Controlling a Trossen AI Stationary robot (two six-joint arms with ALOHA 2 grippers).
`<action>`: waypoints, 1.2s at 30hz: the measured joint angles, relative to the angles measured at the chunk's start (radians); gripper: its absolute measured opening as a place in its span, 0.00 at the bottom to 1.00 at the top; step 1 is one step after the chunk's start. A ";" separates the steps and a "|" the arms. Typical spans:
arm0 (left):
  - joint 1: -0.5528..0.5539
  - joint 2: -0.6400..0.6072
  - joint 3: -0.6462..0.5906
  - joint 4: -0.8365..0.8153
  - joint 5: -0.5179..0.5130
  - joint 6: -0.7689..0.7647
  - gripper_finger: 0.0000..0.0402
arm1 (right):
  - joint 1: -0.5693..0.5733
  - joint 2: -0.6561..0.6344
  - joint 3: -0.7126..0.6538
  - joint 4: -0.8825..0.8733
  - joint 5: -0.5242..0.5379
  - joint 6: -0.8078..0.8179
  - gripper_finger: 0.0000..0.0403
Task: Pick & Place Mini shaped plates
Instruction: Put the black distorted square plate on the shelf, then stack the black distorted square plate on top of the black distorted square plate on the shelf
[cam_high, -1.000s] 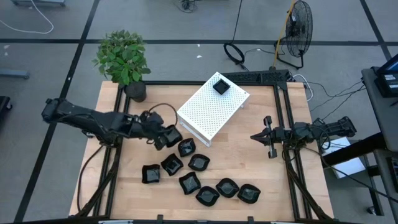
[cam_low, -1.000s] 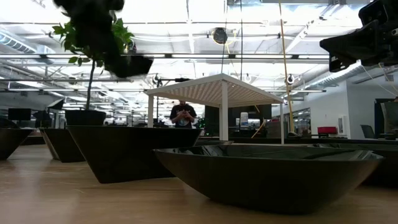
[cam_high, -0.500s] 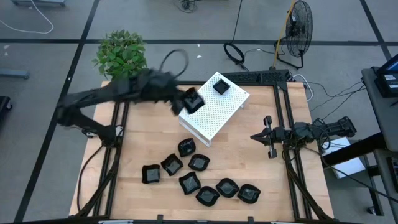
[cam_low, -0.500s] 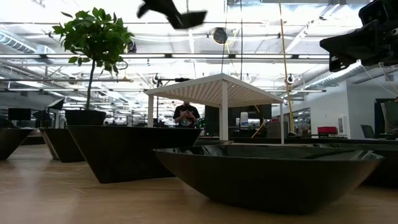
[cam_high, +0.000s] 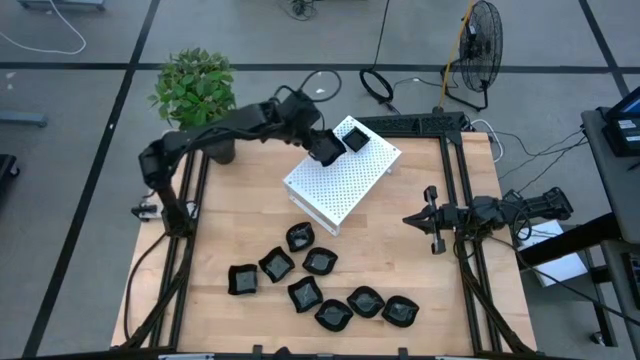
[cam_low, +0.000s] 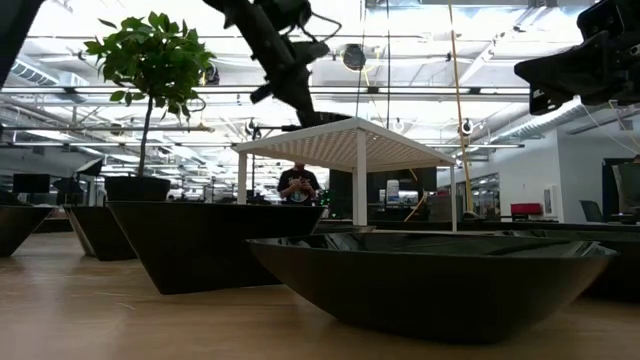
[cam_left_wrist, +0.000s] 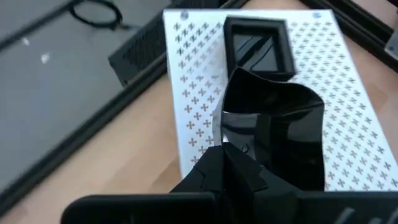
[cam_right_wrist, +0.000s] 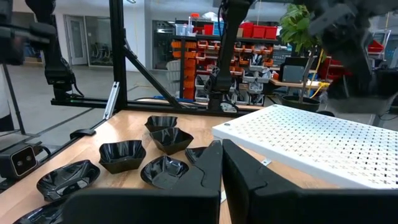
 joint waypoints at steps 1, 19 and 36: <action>0.000 0.009 0.000 0.003 0.003 -0.012 0.01 | 0.000 0.000 0.000 0.000 0.000 0.000 0.00; -0.015 0.039 0.000 0.007 -0.043 -0.036 0.01 | 0.000 0.000 0.000 0.005 0.000 0.000 0.00; -0.052 0.000 -0.001 -0.064 -0.036 0.078 0.21 | 0.000 0.000 0.000 0.005 0.000 0.000 0.00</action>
